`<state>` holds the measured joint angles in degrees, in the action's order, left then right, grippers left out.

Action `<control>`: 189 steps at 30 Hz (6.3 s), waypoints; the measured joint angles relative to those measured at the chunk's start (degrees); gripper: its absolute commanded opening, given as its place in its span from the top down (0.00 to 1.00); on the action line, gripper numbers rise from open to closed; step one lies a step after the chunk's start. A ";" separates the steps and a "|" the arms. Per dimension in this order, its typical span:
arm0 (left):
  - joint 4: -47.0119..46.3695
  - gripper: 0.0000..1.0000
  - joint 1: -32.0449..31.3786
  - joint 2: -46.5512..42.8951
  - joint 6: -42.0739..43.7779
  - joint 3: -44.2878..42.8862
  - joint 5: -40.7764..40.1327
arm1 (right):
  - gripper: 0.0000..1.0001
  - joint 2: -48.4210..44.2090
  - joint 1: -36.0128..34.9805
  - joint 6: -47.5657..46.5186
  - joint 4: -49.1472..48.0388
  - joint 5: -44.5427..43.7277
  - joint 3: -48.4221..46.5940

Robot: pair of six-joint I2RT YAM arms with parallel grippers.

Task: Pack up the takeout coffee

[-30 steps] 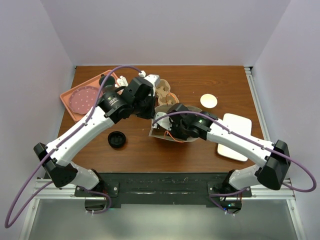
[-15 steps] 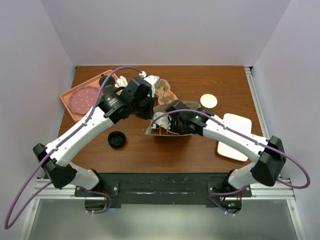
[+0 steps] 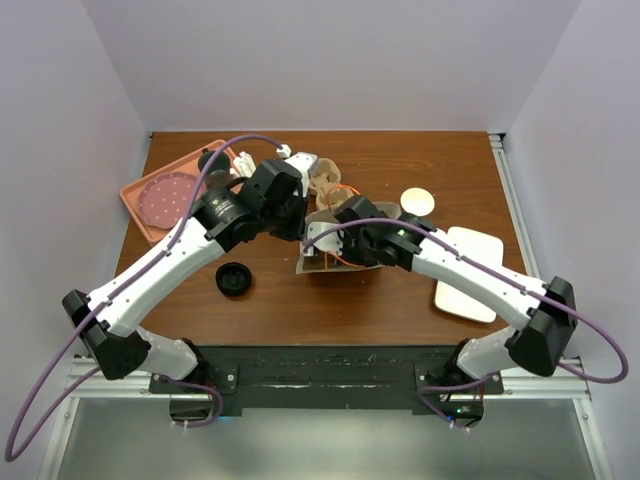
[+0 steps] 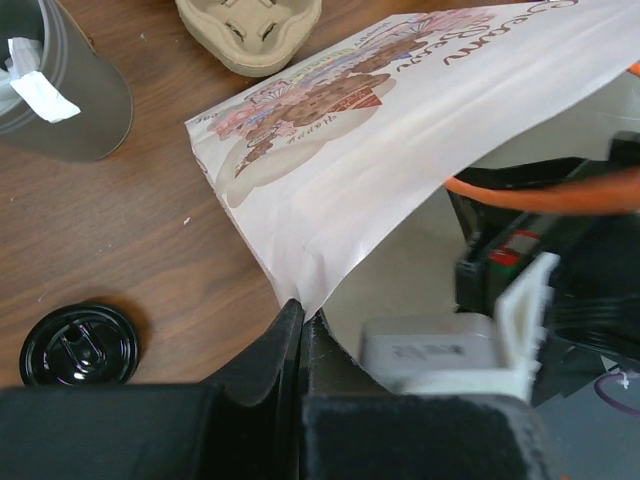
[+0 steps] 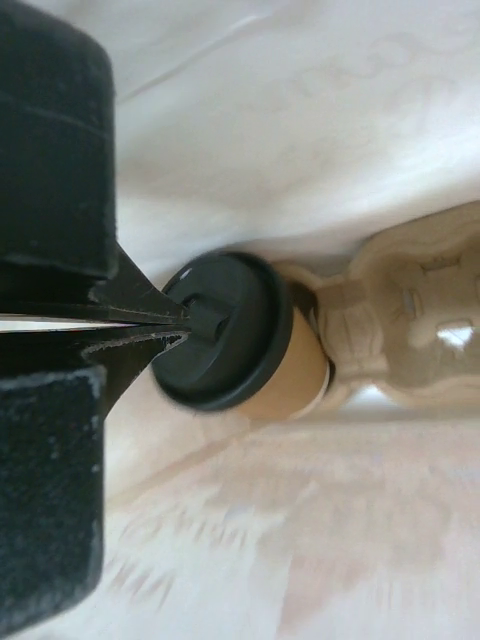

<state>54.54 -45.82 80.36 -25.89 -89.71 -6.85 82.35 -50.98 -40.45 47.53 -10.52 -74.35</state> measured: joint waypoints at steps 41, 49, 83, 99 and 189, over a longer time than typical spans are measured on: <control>-5.53 1.00 -0.11 -7.67 -5.05 4.94 -1.99 | 0.73 -13.00 -0.39 3.45 1.92 9.07 1.90; -8.90 1.00 -0.11 -8.85 -5.01 9.20 0.85 | 0.48 -12.76 -0.46 6.40 -4.15 9.57 8.87; -16.81 1.00 -0.11 -12.79 -1.29 16.85 5.40 | 0.35 -8.22 7.91 -4.20 -10.93 13.40 12.57; -19.89 1.00 -0.11 -15.30 3.04 18.47 7.10 | 0.41 -10.88 7.93 -9.81 -16.26 14.29 12.63; -26.10 1.00 -0.07 -18.01 9.60 25.03 9.70 | 0.75 2.10 8.63 -30.51 -5.81 16.26 6.99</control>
<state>28.45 -45.89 62.35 -16.29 -64.69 2.85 84.44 -42.35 -70.96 41.71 5.74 -67.35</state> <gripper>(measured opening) 0.015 0.326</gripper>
